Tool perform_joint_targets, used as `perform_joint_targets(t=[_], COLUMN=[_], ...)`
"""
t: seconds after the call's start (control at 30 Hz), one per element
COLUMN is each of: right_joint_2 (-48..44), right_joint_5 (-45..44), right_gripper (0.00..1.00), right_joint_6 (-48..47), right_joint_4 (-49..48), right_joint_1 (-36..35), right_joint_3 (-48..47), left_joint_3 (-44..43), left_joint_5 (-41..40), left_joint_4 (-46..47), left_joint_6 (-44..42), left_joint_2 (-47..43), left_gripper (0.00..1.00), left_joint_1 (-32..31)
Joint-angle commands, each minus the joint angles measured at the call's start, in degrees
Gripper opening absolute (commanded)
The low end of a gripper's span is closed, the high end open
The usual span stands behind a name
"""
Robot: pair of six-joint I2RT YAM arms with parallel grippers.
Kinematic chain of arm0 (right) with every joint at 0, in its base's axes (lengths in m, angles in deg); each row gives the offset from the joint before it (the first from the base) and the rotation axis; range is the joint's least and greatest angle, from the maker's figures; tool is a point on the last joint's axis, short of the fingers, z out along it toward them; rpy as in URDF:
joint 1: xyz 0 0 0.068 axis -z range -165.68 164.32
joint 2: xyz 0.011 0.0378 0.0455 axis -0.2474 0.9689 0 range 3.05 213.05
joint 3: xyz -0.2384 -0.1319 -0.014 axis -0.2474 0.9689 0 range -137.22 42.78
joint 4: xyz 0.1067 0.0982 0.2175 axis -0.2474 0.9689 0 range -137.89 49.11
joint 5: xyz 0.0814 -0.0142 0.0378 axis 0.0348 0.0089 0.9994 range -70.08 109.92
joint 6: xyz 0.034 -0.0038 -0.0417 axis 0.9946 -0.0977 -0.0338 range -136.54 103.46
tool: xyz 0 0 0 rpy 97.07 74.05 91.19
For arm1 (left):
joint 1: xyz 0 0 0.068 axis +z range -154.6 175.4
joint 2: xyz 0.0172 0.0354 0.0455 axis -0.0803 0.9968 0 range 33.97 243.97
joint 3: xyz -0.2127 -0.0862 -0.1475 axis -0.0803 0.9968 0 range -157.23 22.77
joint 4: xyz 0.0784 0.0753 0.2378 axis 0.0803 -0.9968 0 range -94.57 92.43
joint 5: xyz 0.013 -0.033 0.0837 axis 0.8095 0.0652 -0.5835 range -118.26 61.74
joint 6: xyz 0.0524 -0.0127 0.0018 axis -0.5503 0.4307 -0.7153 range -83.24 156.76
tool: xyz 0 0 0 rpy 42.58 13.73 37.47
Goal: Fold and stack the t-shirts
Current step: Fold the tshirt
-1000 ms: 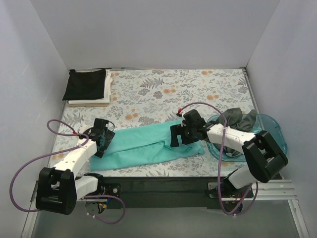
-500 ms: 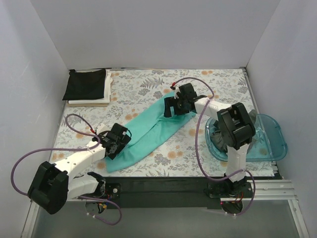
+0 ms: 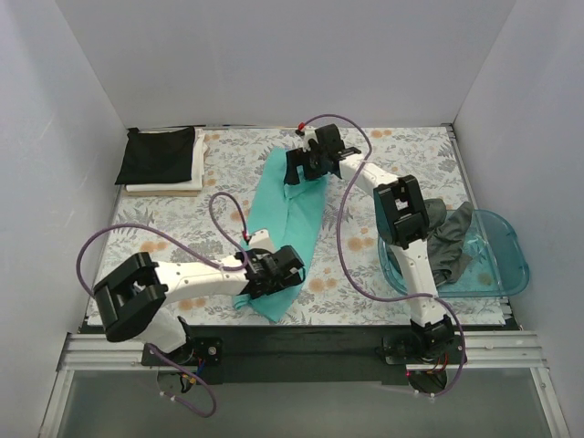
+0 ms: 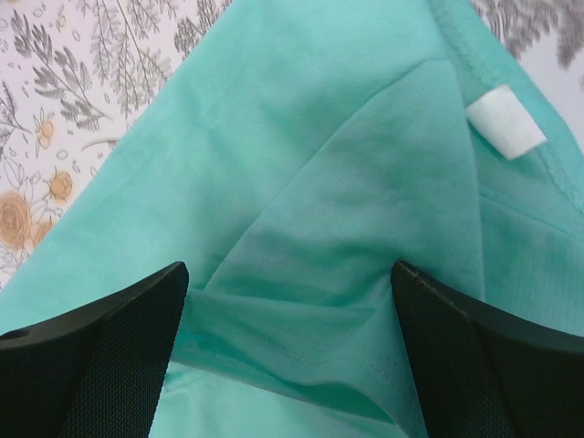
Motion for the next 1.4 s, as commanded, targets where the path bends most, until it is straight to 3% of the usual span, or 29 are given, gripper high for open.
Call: perform_joint_targets(t=[0.0,0.3,0.47,0.6,0.7,0.77,0.87,1.03,1.2,1.37], right_joint_2=[6.05,8.09,0.2,-7.81,-14.58,-18.35,-21.53,-21.8,-22.85,-28.3], right_joint_5=[3.9,8.55,9.44,4.63,-1.6,-3.39,-4.27,-2.52,-1.28,-9.27], right_gripper=[0.98,0.98,0.98,0.98,0.98,0.98,0.98,0.98,0.98,0.98], right_joint_6=[0.0,1.05,-2.19,-5.09,-8.25,-10.71,-12.13,-11.78,-10.9,-8.71], right_joint_4=[3.38,0.22,0.3,2.31,3.02,3.11,3.11,3.2,3.2,3.02], right_joint_1=[-0.44,-0.61,-1.05,-1.05,-1.05,-0.96,-0.96,-1.05,-1.23,-1.05], right_joint_3=[-7.66,-16.29,-12.88,-9.88,-3.92,1.25,6.54,7.88,10.76,17.01], left_joint_3=[-4.54,-17.22,-18.46,-15.83,-13.28,-12.05,-9.41,-6.16,-9.12,-14.06], left_joint_5=[2.66,-7.8,-10.7,-11.5,-13.78,-15.8,-16.25,-11.07,-8.6,-5.0], left_joint_4=[-2.0,-3.85,-3.14,-4.72,-10.85,-20.25,-26.96,-17.5,-7.99,-2.8], left_joint_6=[21.73,12.25,7.66,5.82,10.89,19.39,23.74,14.62,4.33,-4.29], left_joint_2=[5.67,8.41,5.87,-0.18,-4.24,-7.93,-11.98,-13.48,-6.38,1.8], left_gripper=[0.87,0.89,0.9,0.9,0.9,0.91,0.92,0.92,0.92,0.92], left_joint_1=[-4.54,-15.7,-16.85,-16.85,-16.85,-16.85,-16.94,-16.85,-16.85,-16.85])
